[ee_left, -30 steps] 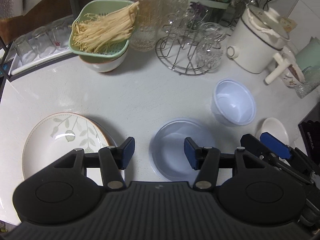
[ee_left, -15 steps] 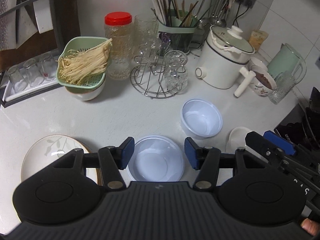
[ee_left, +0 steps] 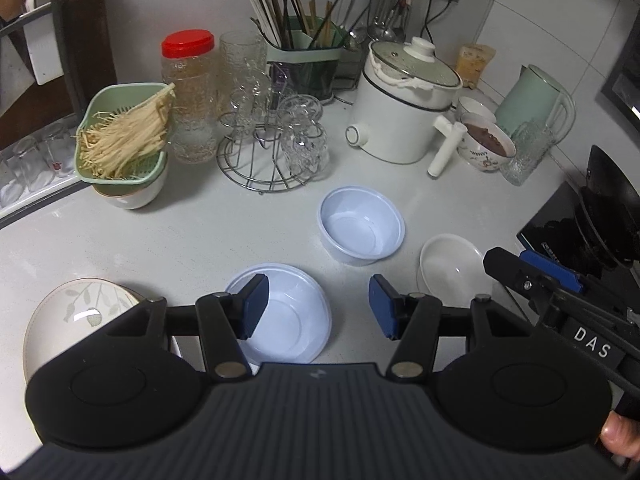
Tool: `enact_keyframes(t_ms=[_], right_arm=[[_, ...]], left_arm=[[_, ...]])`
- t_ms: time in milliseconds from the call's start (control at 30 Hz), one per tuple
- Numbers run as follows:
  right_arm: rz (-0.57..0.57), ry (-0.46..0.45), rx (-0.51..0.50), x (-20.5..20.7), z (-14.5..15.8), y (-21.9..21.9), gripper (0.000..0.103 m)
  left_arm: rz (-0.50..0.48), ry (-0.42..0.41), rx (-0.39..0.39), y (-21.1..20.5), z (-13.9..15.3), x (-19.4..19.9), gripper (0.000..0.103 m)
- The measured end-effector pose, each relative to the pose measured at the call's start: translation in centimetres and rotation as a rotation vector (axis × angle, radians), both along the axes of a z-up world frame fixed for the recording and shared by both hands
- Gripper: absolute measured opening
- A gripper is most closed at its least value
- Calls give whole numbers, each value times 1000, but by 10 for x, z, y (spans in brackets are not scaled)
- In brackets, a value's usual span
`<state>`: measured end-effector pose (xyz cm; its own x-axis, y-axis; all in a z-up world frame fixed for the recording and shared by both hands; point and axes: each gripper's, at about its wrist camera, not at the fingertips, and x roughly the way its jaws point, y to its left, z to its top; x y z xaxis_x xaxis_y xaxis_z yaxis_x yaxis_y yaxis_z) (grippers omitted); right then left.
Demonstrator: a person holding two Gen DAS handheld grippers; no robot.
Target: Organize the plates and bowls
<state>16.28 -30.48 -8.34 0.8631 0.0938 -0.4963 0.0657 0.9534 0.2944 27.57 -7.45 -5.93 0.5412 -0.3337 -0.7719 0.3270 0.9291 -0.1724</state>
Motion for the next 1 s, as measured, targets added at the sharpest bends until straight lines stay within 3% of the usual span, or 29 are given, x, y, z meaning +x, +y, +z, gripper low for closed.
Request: enact_keyframes(t_ms=[1000], right_arm=[[-80,90,2,44,-52,-16,57]], left_arm=[[-32,39,-68,-24,-54,80,61]])
